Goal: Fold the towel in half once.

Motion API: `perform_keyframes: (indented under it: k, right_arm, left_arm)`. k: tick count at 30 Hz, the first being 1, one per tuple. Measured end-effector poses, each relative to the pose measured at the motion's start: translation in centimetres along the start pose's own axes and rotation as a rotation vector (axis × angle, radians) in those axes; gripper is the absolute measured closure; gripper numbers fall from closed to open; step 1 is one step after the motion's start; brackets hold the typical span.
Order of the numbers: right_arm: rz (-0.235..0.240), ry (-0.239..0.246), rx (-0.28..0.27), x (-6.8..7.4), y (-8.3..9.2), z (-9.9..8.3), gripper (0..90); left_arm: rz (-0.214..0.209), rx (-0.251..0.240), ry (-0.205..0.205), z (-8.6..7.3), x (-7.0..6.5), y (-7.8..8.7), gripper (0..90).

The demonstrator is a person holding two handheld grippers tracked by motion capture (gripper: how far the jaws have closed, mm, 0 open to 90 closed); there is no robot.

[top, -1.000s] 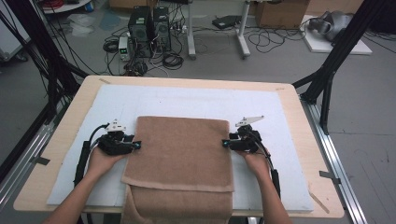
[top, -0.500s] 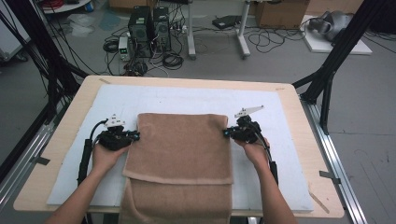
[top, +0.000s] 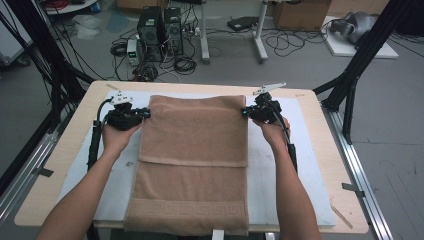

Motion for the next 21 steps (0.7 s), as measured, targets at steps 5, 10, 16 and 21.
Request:
perform_keyframes:
  k: [5, 10, 16, 21]
  right_arm:
    - [-0.007, -0.07, 0.034, -0.8, -1.3, -1.6, 60.3]
    - [0.039, -0.052, 0.108, 0.4, -1.2, -2.4, 52.9]
    - [0.066, 0.01, 0.023, 3.1, 0.8, -1.8, 51.9]
    - [0.087, 0.034, -0.002, 4.8, 1.9, -3.7, 51.7]
  left_arm:
    - [0.008, 0.067, 0.017, -1.6, 0.9, -0.4, 61.8]
    - [-0.036, 0.073, -0.001, -2.7, 0.7, 1.0, 59.2]
    - [-0.075, 0.074, -0.052, -4.4, -0.6, 2.5, 58.2]
    - [-0.112, 0.078, -0.101, -5.8, -2.2, 3.6, 57.4]
Point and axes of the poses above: each handheld gripper's, and its own axes: y roughly backward along the jaws, z roughly out of its top, x roughly to its left, the point moved 6 cm from there along -y, roughly forward along the jaws, and after that the axes turned 7 degrees about x, right-handed, at the moved point
